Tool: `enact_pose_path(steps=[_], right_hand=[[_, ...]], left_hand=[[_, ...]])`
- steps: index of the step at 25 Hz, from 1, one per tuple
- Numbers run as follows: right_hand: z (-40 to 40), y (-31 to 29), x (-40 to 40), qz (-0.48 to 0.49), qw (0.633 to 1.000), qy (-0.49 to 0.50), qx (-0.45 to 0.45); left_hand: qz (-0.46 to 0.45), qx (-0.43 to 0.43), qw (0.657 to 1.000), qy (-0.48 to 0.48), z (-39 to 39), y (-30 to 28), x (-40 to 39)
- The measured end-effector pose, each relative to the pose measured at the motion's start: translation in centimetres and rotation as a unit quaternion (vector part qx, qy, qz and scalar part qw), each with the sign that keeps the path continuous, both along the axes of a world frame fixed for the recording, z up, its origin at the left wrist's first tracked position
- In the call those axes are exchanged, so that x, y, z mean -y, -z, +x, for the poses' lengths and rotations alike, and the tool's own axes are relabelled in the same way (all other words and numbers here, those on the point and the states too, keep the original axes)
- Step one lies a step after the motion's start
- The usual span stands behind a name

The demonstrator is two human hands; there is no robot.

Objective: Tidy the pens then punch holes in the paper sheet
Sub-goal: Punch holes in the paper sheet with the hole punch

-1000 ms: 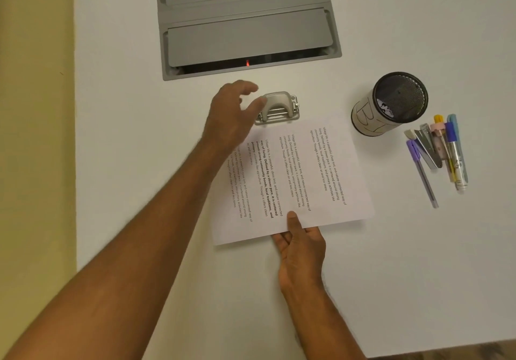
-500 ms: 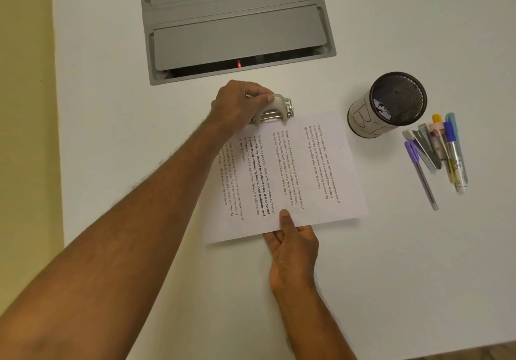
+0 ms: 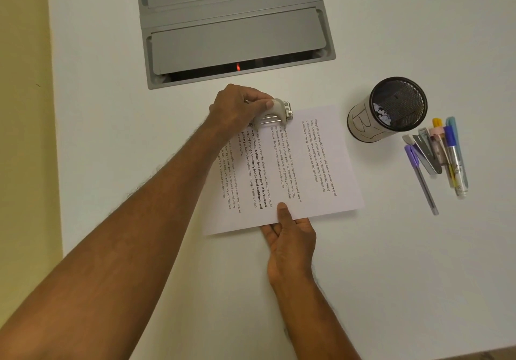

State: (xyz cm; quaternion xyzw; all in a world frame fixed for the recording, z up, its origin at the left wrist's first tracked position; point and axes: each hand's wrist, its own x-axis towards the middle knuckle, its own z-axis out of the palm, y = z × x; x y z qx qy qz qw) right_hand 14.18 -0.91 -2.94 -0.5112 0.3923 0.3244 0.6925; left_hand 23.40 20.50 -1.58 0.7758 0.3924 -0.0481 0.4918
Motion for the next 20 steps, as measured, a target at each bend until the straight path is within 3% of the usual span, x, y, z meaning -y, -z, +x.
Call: enact_pose_path(steps=[20], right_hand=[[0.3,-0.2,-0.1,-0.01,1.0,-0.014,-0.025]], left_hand=[[0.051,-0.099,0.992,0.055,1.3,-0.5,-0.4]])
